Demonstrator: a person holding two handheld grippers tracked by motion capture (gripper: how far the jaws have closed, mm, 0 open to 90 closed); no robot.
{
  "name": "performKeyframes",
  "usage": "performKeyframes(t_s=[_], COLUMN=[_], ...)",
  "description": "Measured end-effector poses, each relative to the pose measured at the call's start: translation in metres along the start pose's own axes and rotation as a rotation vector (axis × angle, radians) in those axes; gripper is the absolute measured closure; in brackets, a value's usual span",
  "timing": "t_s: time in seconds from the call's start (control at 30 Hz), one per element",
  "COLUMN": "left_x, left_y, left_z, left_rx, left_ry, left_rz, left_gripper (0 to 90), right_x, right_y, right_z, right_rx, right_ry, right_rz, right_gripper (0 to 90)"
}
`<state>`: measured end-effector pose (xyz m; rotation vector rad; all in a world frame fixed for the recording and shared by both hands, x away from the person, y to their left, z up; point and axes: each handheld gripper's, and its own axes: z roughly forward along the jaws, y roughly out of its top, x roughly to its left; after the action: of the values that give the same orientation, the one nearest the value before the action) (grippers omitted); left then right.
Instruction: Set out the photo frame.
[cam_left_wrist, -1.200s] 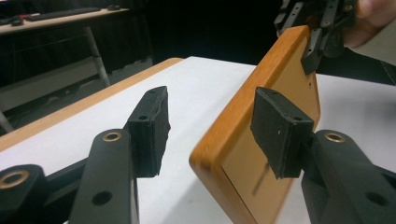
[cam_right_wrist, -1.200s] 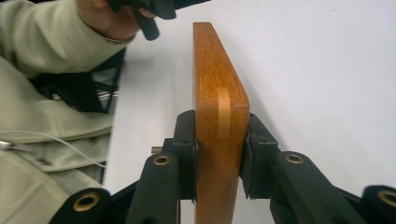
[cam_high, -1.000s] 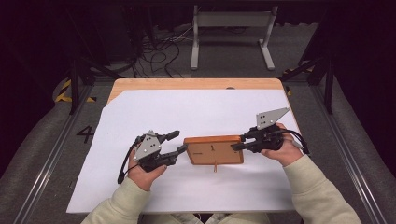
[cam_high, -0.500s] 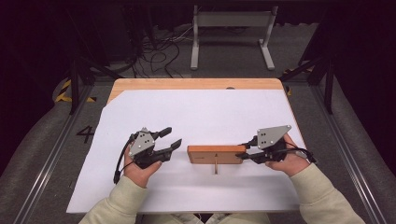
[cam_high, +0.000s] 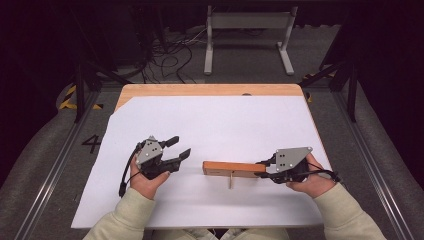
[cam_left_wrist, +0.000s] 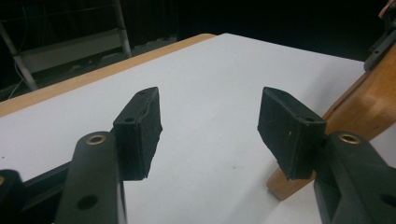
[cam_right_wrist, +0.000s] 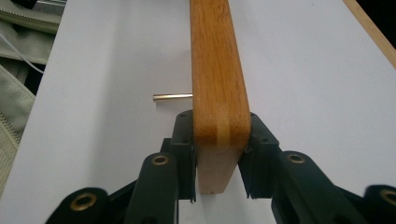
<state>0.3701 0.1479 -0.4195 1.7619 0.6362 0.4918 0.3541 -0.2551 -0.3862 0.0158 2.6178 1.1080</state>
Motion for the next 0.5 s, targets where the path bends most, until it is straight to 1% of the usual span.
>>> performKeyframes(t_s=[0.1, 0.13, 0.2, 0.23, 0.3, 0.4, 0.43, 0.5], left_x=[0.001, 0.001, 0.0, -0.001, -0.002, -0.002, -0.002, -0.001], left_y=[-0.001, -0.001, -0.001, -0.001, -0.001, -0.001, -0.001, -0.001], left_z=[0.0, 0.0, 0.001, 0.002, 0.002, 0.002, 0.002, 0.002], left_rx=[0.004, 0.005, 0.01, 0.013, 0.016, 0.014, 0.013, 0.015], left_ry=[-0.002, -0.003, -0.008, -0.009, -0.012, -0.013, -0.013, -0.014], left_rz=[-0.001, 0.0, 0.005, 0.007, 0.013, 0.013, 0.013, 0.011], left_gripper=[39.9, 39.9, 40.0, 40.0, 40.1, 40.0, 40.0, 39.9], right_x=[0.006, 0.007, 0.01, 0.012, 0.013, 0.012, 0.012, 0.013], right_y=[-0.001, -0.001, -0.001, -0.002, -0.002, -0.003, -0.004, -0.005], right_z=[0.0, 0.0, 0.0, 0.001, 0.0, 0.0, 0.0, -0.001], right_rx=[-0.006, -0.011, -0.017, -0.019, -0.017, -0.014, -0.012, -0.012], right_ry=[0.011, 0.017, 0.038, 0.04, 0.027, 0.015, 0.011, -0.017], right_rz=[0.001, 0.013, 0.05, 0.067, 0.077, 0.103, 0.118, 0.149], right_gripper=[66.5, 64.8, 60.9, 60.5, 59.2, 52.6, 50.6, 46.9])
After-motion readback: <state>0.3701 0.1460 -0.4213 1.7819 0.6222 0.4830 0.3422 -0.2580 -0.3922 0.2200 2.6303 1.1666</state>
